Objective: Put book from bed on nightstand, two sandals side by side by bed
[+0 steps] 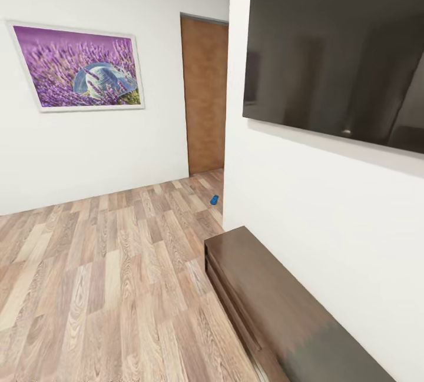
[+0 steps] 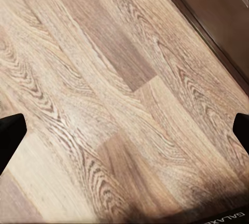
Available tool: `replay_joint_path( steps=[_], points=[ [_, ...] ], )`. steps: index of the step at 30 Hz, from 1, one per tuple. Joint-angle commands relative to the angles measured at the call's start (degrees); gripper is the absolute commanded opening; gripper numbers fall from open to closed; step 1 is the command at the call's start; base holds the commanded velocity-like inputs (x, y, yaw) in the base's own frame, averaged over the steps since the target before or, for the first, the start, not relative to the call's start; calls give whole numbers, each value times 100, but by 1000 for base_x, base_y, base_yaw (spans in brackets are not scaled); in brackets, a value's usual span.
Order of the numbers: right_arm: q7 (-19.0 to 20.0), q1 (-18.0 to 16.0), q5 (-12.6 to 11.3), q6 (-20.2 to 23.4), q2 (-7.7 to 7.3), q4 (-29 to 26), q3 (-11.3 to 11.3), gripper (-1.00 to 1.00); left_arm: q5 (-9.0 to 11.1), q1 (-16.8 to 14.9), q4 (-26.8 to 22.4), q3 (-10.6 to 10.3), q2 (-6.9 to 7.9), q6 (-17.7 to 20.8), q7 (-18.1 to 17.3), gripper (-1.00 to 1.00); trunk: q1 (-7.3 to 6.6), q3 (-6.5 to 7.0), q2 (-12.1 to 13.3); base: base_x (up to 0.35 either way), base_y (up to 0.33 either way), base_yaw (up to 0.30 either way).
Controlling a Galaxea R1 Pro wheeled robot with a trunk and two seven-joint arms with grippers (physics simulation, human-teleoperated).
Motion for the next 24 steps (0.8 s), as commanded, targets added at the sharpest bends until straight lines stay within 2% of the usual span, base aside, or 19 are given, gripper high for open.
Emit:
replay_joint_path(
  steps=[1,7,18,24],
  points=[
    [34,-2,-25,0,3,3,-15,100,-23,-4,6,3,1,-23,-18,100,0,-5,-3,0,0,63],
    [34,-1,-25,-2,4,3,-14,100,-20,-4,6,1,1,-23,-18,100,0,-5,-3,90,0,23],
    [34,-2,-25,-1,5,3,-14,100,-17,-4,7,3,1,-23,-18,100,0,-5,-3,304,0,3],
    [34,-2,-25,0,5,3,-14,100,-24,-4,3,1,1,-23,-18,100,0,-5,-3,143,0,159]
  ],
)
